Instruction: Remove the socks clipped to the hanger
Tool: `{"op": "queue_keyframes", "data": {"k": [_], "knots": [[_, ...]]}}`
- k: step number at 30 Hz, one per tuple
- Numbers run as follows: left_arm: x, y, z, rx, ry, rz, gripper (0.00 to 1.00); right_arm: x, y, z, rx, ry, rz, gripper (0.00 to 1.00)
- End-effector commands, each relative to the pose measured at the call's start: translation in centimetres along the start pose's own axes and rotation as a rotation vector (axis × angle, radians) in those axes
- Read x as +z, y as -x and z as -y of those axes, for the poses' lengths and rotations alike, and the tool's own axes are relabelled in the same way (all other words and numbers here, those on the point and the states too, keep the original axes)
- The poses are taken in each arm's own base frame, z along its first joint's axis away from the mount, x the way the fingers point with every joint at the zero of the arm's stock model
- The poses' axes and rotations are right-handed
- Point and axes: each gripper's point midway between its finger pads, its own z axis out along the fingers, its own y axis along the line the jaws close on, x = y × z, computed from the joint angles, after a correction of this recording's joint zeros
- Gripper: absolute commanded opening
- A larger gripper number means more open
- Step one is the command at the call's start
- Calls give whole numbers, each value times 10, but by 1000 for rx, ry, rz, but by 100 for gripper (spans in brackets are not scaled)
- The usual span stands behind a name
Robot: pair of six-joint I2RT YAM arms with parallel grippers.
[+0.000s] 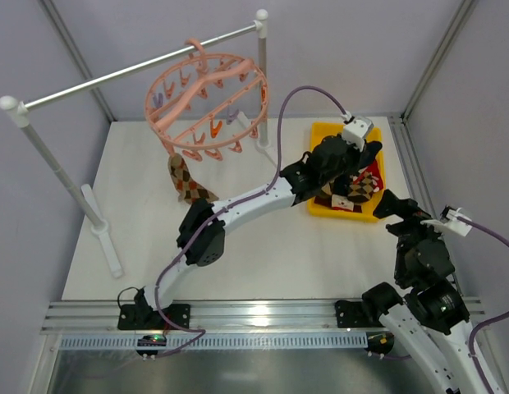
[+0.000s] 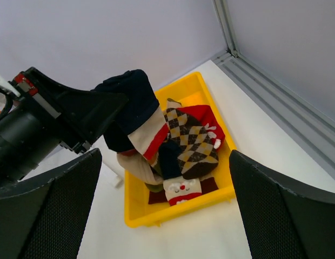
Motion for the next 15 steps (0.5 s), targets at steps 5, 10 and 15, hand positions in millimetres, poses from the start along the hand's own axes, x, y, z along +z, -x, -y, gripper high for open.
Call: {"op": "queue_keyframes", "data": {"k": [5,10,15], "knots": [[19,-41,-20,-54,56,-59,58,-9,16,12,-20,-30,28,100],[22,-57,-27,-68,71,-109,100,-9,17,7,-14,-10,20,100],[13,-48,-22,-68,44,-93,100,-5,11,1,-20,-1,-2,100]]}}
